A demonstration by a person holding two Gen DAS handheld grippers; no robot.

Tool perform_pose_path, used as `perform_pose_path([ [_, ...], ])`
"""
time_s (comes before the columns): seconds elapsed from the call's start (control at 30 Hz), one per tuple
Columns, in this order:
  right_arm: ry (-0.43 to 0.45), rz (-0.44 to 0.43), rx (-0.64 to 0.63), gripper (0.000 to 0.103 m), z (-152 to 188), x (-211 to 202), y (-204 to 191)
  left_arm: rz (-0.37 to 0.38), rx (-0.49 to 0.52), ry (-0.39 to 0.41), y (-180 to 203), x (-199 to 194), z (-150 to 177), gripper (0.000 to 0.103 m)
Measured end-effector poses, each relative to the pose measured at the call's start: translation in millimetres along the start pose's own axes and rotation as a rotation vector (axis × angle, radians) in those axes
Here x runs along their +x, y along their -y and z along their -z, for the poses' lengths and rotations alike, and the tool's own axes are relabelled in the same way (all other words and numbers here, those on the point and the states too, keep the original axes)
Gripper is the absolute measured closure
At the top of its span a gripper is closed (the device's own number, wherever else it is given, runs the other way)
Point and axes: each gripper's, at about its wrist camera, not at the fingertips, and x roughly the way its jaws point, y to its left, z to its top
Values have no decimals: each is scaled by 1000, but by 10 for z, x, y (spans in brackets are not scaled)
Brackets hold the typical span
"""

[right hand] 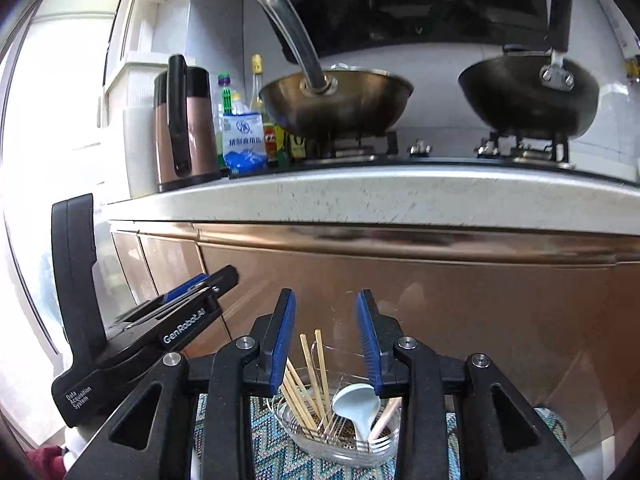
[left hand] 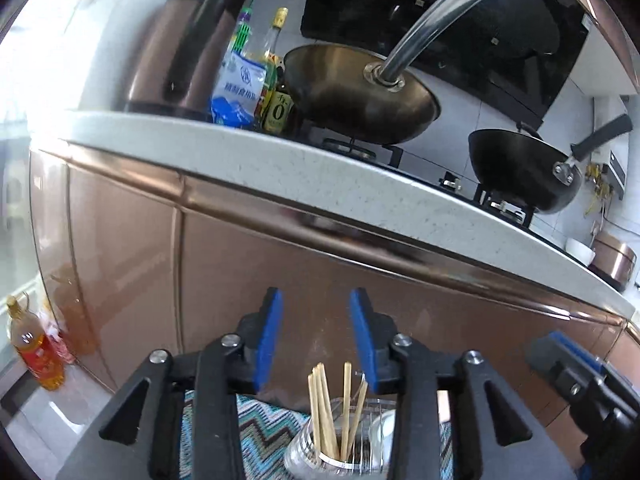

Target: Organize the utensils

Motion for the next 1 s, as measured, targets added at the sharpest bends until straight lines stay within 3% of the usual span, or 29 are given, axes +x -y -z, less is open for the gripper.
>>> perform_pose_path([
  [0.2,33,43,-14,64,-1,-472,-110,-51,68,14,90,-567,-114,61],
  [0.57,95,119,-2,56,95,-1340,-264,-136,196,117,337,-1748,-127,45],
  [1.0,181,228,-68,40,216,-2086,-579,-156,236,193,347,-2600,32,34],
])
